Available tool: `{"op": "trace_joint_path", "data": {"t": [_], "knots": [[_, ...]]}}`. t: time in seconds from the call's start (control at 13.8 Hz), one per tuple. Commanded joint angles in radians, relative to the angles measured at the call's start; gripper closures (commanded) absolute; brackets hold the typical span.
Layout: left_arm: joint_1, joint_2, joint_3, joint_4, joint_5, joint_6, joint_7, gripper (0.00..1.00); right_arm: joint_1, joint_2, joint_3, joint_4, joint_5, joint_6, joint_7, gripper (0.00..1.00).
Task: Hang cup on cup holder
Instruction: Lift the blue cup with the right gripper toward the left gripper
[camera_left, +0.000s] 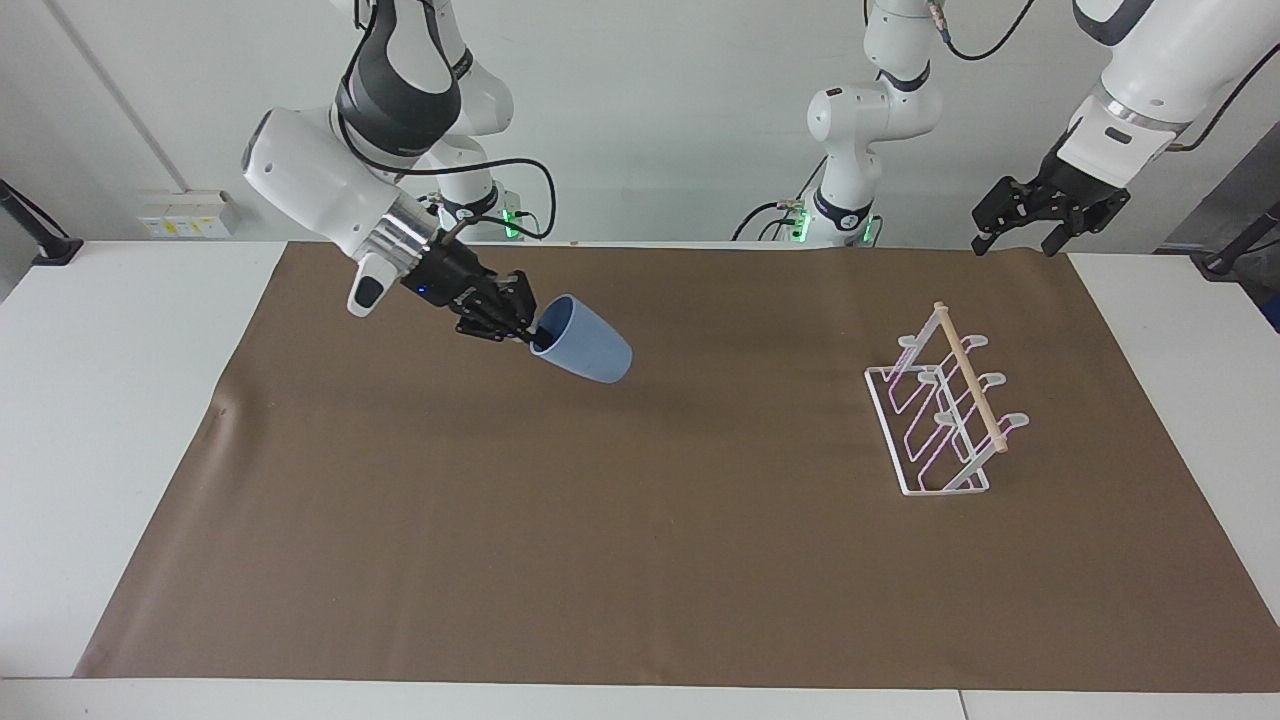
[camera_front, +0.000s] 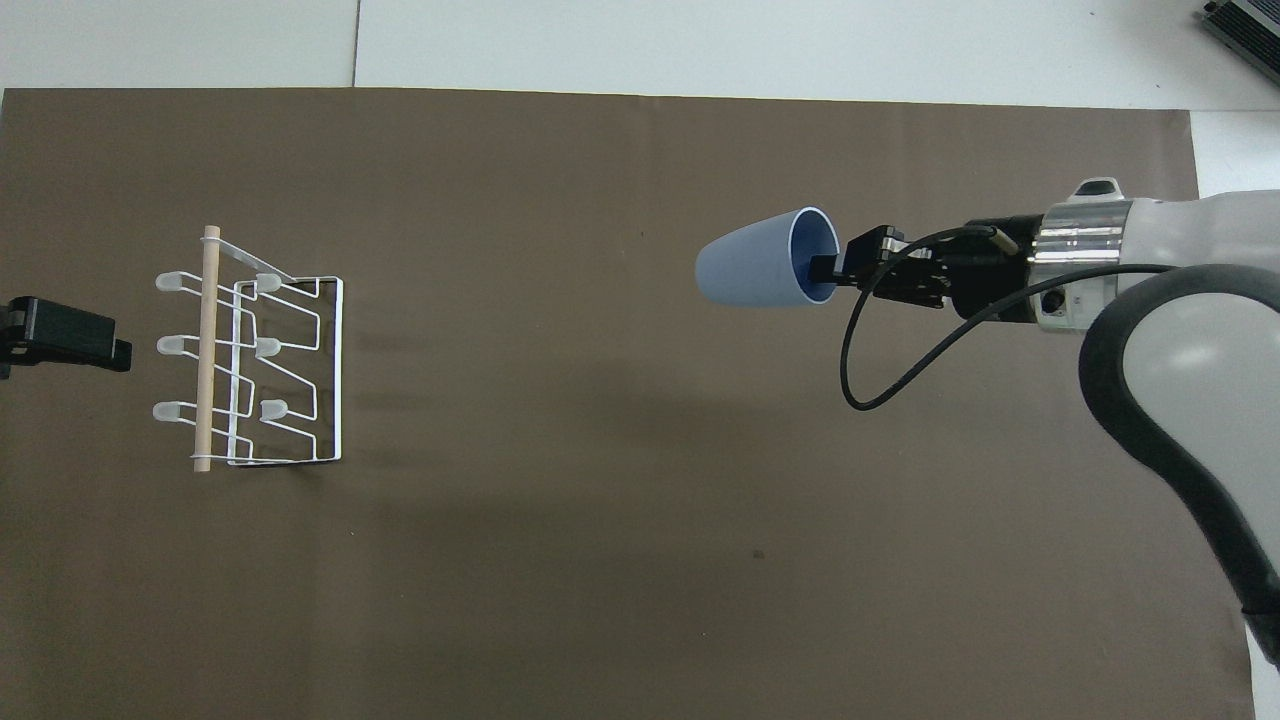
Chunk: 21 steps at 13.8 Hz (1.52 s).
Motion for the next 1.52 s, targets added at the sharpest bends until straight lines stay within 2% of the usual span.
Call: {"op": "trace_joint_path", "data": {"t": [0.0,0.14,0.36,0.58,0.72,0.87,1.16,1.44], "knots": [[0.024,-0.019,0.002,-0.013,-0.123,-0.048,-0.135,0.00,-0.021,0.010,0.103,0.040,0.133,-0.021,-0.005,1.00],[0.026,-0.039,-0.003,-0.052,-0.191,-0.037,-0.254,0.00,-0.021,0.012,0.163,0.062,0.230,0.024,0.040,1.00],[0.047,-0.057,-0.001,-0.104,-0.364,-0.019,-0.456,0.00,-0.024,0.025,0.278,0.098,0.238,0.184,0.099,1.00],[0.092,-0.114,-0.001,-0.241,-0.585,0.054,-0.658,0.00,-0.024,0.045,0.381,0.103,0.240,0.339,0.146,1.00],[0.122,-0.120,-0.001,-0.296,-0.710,0.111,-0.753,0.00,-0.024,0.055,0.427,0.103,0.238,0.417,0.202,1.00],[0.150,-0.120,-0.001,-0.353,-0.853,0.162,-0.870,0.00,-0.022,0.055,0.438,0.103,0.237,0.437,0.208,1.00],[0.136,-0.154,-0.004,-0.442,-1.002,0.223,-0.945,0.00,-0.022,0.055,0.438,0.105,0.230,0.439,0.208,1.00],[0.107,-0.156,-0.013,-0.450,-1.120,0.301,-0.967,0.00,-0.016,0.055,0.448,0.108,0.233,0.442,0.211,1.00]]}}
